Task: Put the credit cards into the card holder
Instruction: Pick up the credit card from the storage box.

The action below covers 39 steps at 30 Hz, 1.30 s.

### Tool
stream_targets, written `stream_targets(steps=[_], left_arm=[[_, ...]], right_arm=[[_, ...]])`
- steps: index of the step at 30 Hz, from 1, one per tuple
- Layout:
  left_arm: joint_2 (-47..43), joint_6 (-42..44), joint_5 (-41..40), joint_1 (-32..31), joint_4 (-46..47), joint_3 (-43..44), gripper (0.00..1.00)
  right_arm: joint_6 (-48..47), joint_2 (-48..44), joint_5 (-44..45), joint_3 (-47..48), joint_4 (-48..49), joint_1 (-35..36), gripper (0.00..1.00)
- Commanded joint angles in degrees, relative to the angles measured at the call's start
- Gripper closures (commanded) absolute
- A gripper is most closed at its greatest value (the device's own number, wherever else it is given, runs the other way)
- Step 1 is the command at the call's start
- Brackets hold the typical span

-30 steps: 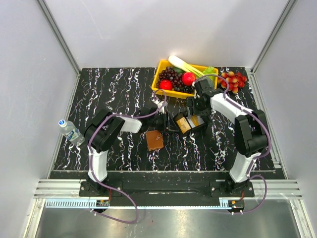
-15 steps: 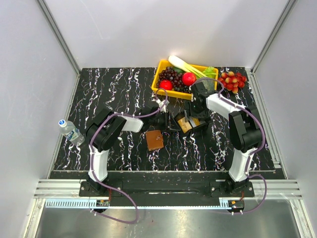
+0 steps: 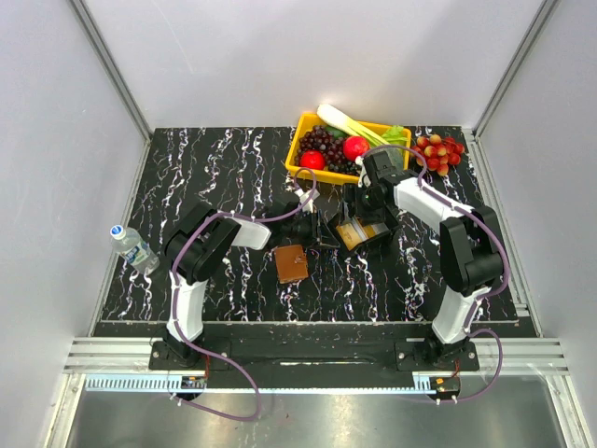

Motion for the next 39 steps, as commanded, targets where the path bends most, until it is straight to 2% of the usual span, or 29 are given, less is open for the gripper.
stream_targets(steps=[1, 8, 11, 14, 15, 18, 23, 30, 36, 39], left_arm=[[0.1, 0.3, 0.4, -0.4, 2.8, 2.2, 0.73], [0.4, 0.3, 0.4, -0.4, 2.9, 2.8, 0.75], [0.4, 0.3, 0.6, -0.4, 2.9, 3.0, 0.76], [0.3, 0.4, 0.7, -0.4, 2.5, 2.8, 0.76], [0.1, 0.5, 0.5, -0.3, 2.5, 2.8, 0.76], [0.2, 0.6, 0.4, -0.4, 2.2, 2.8, 0.78], [0.1, 0.7, 0.3, -0.3, 2.1, 2.7, 0.79], [-0.6, 0.3, 0.3, -0.4, 2.5, 2.3, 0.8], [-0.9, 0.2, 0.4, -0.4, 2.5, 2.2, 0.77], [-0.7, 0.2, 0.4, -0.4, 2.4, 2.3, 0.75]], right_arm=[[2.3, -5.2, -6.4, -0.8, 3.5, 0.3, 0.26], [2.4, -4.1, -13.3, -1.7, 3.9, 0.3, 0.29], [1.9, -3.7, -12.7, -2.2, 3.7, 0.3, 0.31], [2.1, -7.3, -1.4, -3.2, 4.5, 0.2, 0.3], [2.6, -8.1, 3.9, -3.3, 4.7, 0.1, 0.26], [1.4, -7.0, 12.7, -1.2, 2.6, -0.3, 0.18], [-0.3, -1.2, 16.5, 2.0, -0.7, -0.5, 0.13], [1.4, 2.4, 13.2, -0.4, -0.7, -0.5, 0.08], [2.5, 3.0, 2.1, -3.2, 2.3, -0.8, 0.06], [3.6, 2.6, -3.7, -4.2, 4.3, -0.8, 0.09]])
